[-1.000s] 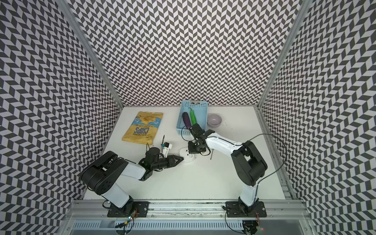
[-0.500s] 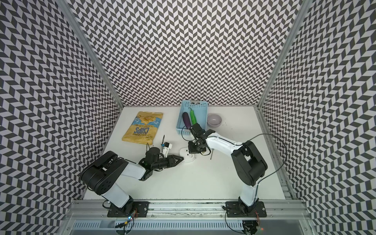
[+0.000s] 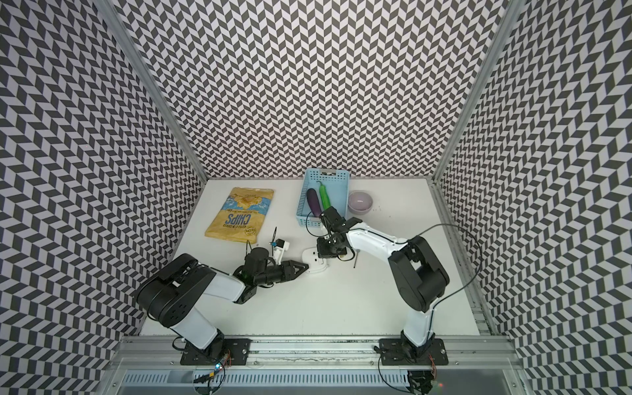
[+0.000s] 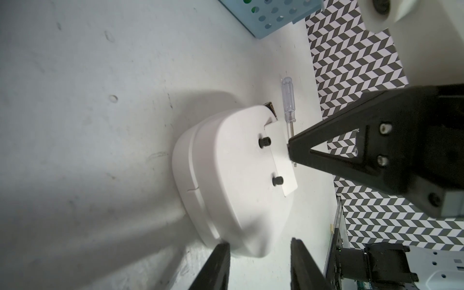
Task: Remove the battery from the alarm
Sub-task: Install the cover on the alarm.
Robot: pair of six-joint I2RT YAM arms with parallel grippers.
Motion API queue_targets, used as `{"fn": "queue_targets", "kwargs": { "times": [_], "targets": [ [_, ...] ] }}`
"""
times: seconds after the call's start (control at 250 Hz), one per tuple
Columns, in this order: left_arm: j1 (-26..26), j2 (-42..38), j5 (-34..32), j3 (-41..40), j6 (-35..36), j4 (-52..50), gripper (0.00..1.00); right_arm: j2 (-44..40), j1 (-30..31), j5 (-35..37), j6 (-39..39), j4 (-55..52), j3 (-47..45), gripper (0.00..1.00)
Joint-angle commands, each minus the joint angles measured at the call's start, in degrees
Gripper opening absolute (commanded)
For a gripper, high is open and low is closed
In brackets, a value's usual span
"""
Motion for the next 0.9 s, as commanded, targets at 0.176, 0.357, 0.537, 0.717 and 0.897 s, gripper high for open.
{"fn": "queue_targets", "kwargs": {
  "times": [0.176,0.357,0.537,0.717,0.897],
  "targets": [
    [-1.5,1.2,0.0,0.9,-0.5,1.8,0.4,1.4,0.6,-3.9,0.2,1.6,-0.6,0.01],
    [-1.5,1.3,-0.3,0.8,-0.6,1.7,0.4,1.4,0.6,-1.3,-0.8,-0.1,-0.4,0.12],
    [-1.5,0.5,-0.5,0.8,-0.5,1.1,0.41,1.4,0.6,-0.6,-1.5,-0.9,0.2,0.2],
    [-1.3,-0.2,-1.0,0.8,0.1,-0.2,0.41,0.9,0.6,0.7,-2.0,-2.0,1.1,0.29],
    [-0.7,-0.6,-1.1,0.5,0.1,-0.2,0.43,0.4,0.6,2.7,-3.0,-4.4,3.3,0.36]
  ]
}}
